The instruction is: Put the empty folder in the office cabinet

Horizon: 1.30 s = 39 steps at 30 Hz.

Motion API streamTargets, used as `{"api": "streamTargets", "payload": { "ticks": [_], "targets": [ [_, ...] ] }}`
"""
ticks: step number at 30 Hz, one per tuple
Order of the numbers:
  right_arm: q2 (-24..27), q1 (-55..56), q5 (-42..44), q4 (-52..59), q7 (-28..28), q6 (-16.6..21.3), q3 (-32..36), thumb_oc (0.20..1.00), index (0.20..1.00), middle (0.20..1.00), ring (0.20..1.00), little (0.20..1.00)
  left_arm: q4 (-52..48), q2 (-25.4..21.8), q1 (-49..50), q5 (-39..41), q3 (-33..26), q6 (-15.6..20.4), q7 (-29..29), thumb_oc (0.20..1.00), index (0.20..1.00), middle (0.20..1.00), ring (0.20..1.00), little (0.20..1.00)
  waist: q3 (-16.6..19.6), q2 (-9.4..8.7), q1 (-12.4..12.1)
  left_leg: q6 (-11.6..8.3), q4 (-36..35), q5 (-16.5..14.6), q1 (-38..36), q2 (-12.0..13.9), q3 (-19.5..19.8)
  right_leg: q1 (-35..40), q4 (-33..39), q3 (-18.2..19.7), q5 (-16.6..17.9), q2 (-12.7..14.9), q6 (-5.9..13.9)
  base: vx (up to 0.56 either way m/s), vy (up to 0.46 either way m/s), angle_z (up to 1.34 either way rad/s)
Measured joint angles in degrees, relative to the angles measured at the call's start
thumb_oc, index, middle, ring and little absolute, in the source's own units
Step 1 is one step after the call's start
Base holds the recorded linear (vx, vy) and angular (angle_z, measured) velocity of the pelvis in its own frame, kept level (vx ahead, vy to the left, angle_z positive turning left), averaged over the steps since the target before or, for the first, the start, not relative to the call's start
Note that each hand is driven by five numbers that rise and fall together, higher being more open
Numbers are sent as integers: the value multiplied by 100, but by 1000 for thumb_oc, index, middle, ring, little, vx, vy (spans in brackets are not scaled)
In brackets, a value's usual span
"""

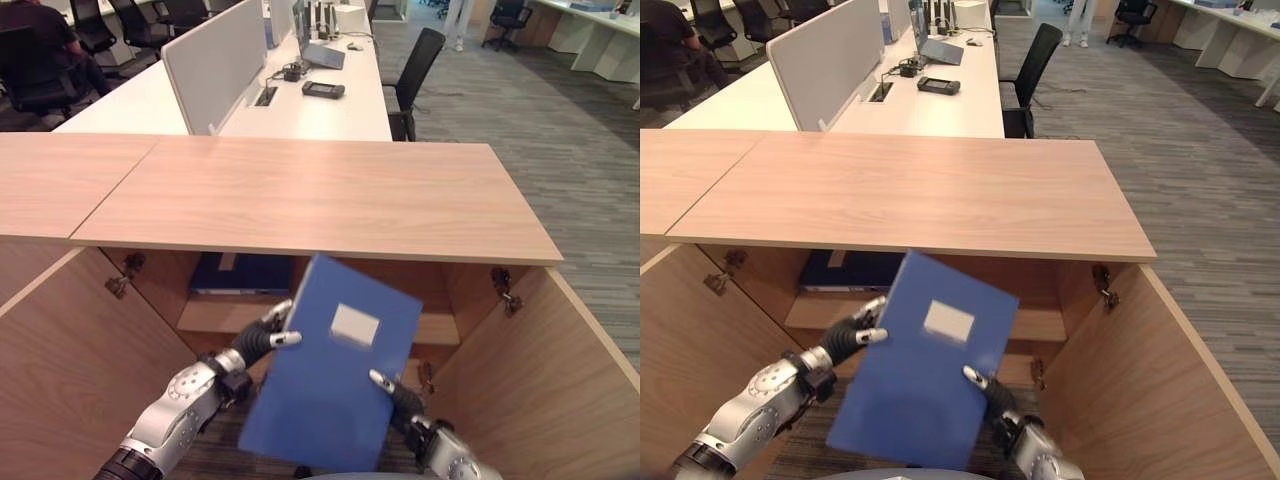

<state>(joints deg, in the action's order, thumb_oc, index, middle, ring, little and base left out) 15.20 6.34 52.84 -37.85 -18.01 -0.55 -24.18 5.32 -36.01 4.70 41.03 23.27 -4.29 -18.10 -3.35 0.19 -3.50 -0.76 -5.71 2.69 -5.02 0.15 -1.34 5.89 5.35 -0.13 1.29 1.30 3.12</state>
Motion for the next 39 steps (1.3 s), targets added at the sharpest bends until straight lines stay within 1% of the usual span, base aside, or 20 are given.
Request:
{"api": "streamTargets", "payload": {
  "ticks": [3,7,8,11,15,16,17,20,22,25,27,28,29,30,31,33,36,37,38,39],
  "targets": [
    [-119,208,51,-525,245,-45,653,200,200,200,200,200,713,177,278,-3,-66,-7,-172,1000,1000,1000,1000,1000,13,-30,-10,0,-1,0,22,4,0,-20,0,3,0,-1,-1,0,0,0],
    [-87,94,236,-1203,304,-138,986,200,200,200,200,200,1165,221,309,-156,-167,-10,-226,1000,1000,1000,1000,1000,19,-42,-5,2,1,2,53,4,-7,-59,0,7,5,-2,6,-1,-2,-2],
    [-198,-188,219,-2001,346,-158,1272,200,200,200,200,200,1902,481,233,-453,-313,2,-255,1000,1000,1000,1000,1000,38,-18,21,4,10,1,52,5,-18,-63,1,14,5,-2,7,-3,-4,-6],
    [-259,-567,116,-2815,542,-254,1585,200,200,200,200,200,2522,882,214,-1033,-479,2,-104,1000,1000,1000,1000,1000,37,14,44,39,49,25,65,4,-8,-71,1,7,4,-1,6,0,-8,1],
    [-241,-597,-107,-2786,577,-256,1585,200,200,200,200,200,2783,1197,246,-1164,-555,46,48,1000,1000,1000,1000,1000,45,31,43,39,50,26,71,10,23,-65,2,-36,-5,-7,-5,-6,-45,5],
    [-243,-694,-253,-2762,700,-265,1552,200,200,200,200,200,3486,1635,160,-1233,-724,126,251,1000,1000,1000,1000,1000,80,86,53,39,51,26,79,9,31,-64,2,-44,-5,-8,-5,-10,-49,2],
    [-249,-752,-293,-2741,755,-265,1525,200,200,200,200,200,3937,1848,36,-1238,-780,130,409,1000,1000,1000,1000,1000,91,102,79,38,51,25,79,10,33,-64,2,-47,-7,-9,-9,-8,-65,3],
    [-259,-881,-285,-2691,883,-259,1510,200,200,200,200,200,4622,2135,17,-1288,-780,87,727,1000,1000,1000,1000,1000,89,102,129,7,51,9,108,31,61,-79,1,-70,-23,-35,-35,-3,-84,5],
    [-233,-869,-270,-2371,1053,-254,1468,200,200,200,200,200,5401,2406,-140,-1289,-1182,168,1007,1000,1000,1000,1000,1000,95,100,149,-26,52,22,164,55,75,-133,2,-75,-23,-60,-39,10,-88,5],
    [-154,-865,-217,-1699,1183,-223,1214,200,200,200,200,200,6017,2447,-228,-1281,-1427,219,1273,1000,1000,1000,1000,1000,69,82,154,-88,58,81,254,125,116,-212,-11,-78,-19,-135,-62,-9,-105,4],
    [-113,-870,-206,-1311,1157,-130,1078,200,200,200,200,200,6022,2404,-171,-1281,-1536,222,1396,1000,1000,1000,1000,1000,41,70,129,-138,111,121,289,179,68,-232,-37,-76,-18,-209,-186,-106,-95,-3],
    [-119,-959,-191,-1195,1175,-106,1062,200,200,200,200,200,6024,2377,-211,-1279,-1644,236,1425,1000,1000,1000,1000,1000,-39,-6,98,-231,455,120,516,149,72,-380,-202,-89,-91,-184,-289,-17,-71,13],
    [-97,-1139,-113,-860,1186,-89,1063,200,200,200,200,200,6036,2333,-404,-1262,-1887,326,1483,1000,1000,1000,1000,1000,-334,-243,30,-376,1526,177,1218,41,59,-738,-701,-181,-262,-67,-494,89,-22,22],
    [-72,-1203,-57,-667,1186,-73,1066,200,200,200,200,200,6061,2305,-485,-1252,-1934,351,1498,1000,1000,1000,1000,1000,-459,-334,3,-532,2028,281,1552,3,40,-895,-915,-211,-327,-6,-531,126,35,28],
    [-50,-1306,10,-483,1177,39,1090,200,200,200,200,200,6115,2280,-523,-1210,-1955,320,1517,1000,1000,1000,1000,1000,-605,-418,-60,-541,2375,168,1952,-20,9,-813,-902,-181,-372,83,-624,129,65,24],
    [32,-1324,12,-466,1171,128,1120,200,200,200,200,200,6218,2278,-387,-1215,-1880,278,1527,1000,1000,1000,1000,1000,-596,-379,-175,-509,1399,132,1764,-59,84,-758,-754,-184,-335,87,-687,85,106,2],
    [228,-1382,11,-463,1176,154,1135,200,200,200,200,200,6304,2344,-291,-1231,-1880,264,1509,1000,1000,1000,1000,1000,-597,-133,-229,-549,681,163,1698,-69,190,-758,-616,-122,-317,57,-659,131,182,-16],
    [284,-1354,7,-464,1173,146,1154,200,200,200,200,200,6705,2416,-232,-1411,-2001,247,1512,1000,1000,1000,1000,1000,-493,51,-227,-511,214,188,1377,-8,180,-619,-317,63,-194,16,-517,185,289,-51],
    [296,-1293,7,-464,1173,146,1158,200,200,200,200,200,6894,2460,-150,-1554,-2113,219,1525,1000,1000,1000,1000,1000,-427,152,-183,-501,75,180,1094,44,180,-492,-155,86,-54,-24,-502,163,312,-68],
    [449,-1136,5,-469,1174,158,1210,200,200,200,200,200,6951,2587,67,-1723,-2124,218,1523,1000,1000,1000,1000,1000,-206,581,-43,-164,23,380,779,244,237,-397,-41,107,45,-200,-377,138,306,-43]
  ]
}}
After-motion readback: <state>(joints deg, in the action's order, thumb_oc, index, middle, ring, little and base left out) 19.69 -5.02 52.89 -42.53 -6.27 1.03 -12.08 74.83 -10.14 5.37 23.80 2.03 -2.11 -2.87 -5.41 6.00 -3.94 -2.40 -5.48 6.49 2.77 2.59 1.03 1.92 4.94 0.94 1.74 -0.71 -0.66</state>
